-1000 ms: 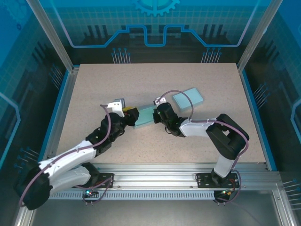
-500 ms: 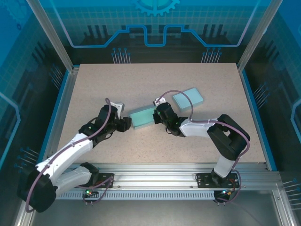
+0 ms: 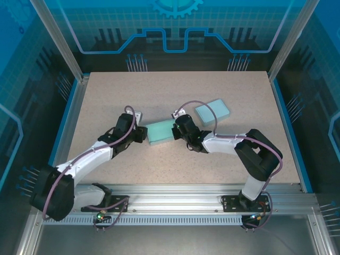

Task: Fold the paper box

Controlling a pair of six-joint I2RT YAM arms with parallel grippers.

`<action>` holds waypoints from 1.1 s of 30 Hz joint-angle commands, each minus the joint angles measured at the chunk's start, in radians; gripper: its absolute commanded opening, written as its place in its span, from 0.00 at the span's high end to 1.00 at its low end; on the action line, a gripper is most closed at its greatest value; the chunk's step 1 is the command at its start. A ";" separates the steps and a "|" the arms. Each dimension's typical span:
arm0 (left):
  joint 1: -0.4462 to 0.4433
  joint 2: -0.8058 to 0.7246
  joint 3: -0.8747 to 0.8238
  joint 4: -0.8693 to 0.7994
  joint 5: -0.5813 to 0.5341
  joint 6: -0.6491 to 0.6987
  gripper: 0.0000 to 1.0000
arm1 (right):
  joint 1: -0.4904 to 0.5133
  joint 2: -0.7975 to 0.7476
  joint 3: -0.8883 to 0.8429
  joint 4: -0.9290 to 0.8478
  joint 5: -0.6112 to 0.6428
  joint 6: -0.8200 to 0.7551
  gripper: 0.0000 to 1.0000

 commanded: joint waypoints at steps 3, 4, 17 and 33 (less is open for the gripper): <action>0.006 0.079 0.050 0.063 0.010 0.004 0.54 | 0.022 -0.019 0.019 -0.049 -0.002 -0.018 0.98; 0.006 0.085 0.058 0.061 0.004 0.003 0.55 | 0.023 -0.017 0.019 -0.049 -0.002 -0.018 0.98; 0.006 0.174 0.123 0.064 0.017 -0.113 0.81 | 0.030 -0.005 0.018 -0.037 -0.005 -0.030 0.98; 0.007 0.182 0.201 0.017 0.179 -0.338 0.94 | 0.058 0.027 0.043 -0.047 0.015 -0.063 0.98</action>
